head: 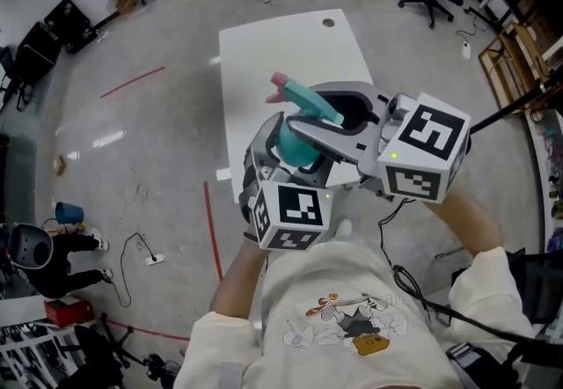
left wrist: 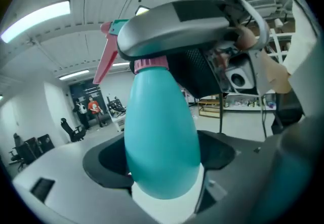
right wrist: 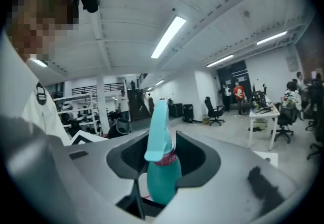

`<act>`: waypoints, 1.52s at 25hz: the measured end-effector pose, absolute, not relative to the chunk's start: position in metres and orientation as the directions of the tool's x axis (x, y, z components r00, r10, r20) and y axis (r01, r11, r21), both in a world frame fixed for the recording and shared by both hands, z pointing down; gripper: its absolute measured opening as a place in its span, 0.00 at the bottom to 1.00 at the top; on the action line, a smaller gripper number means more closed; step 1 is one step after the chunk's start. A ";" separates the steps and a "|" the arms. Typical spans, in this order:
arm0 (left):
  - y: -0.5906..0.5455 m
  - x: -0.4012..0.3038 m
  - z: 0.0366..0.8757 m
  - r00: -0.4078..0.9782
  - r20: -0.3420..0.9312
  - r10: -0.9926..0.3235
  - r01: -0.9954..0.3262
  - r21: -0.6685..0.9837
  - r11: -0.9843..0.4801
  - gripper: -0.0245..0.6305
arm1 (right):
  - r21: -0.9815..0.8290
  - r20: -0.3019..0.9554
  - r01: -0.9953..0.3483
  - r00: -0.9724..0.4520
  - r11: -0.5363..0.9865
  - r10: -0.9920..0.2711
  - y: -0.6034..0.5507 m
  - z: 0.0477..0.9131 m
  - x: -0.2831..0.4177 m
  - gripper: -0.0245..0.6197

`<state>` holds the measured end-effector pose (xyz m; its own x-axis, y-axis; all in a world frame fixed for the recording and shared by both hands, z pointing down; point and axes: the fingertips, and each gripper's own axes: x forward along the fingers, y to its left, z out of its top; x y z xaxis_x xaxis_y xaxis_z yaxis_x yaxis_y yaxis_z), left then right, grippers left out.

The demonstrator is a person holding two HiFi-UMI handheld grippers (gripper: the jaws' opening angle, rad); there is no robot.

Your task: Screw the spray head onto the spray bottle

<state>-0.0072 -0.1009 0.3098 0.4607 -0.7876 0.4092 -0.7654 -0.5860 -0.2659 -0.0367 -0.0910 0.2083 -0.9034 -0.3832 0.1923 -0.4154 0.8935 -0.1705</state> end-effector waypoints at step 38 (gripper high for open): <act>-0.066 -0.028 0.287 0.809 0.345 -0.477 -0.480 -0.081 -0.873 0.66 | -0.058 0.215 -0.002 -0.977 0.998 0.011 -0.039 0.185 -0.011 0.40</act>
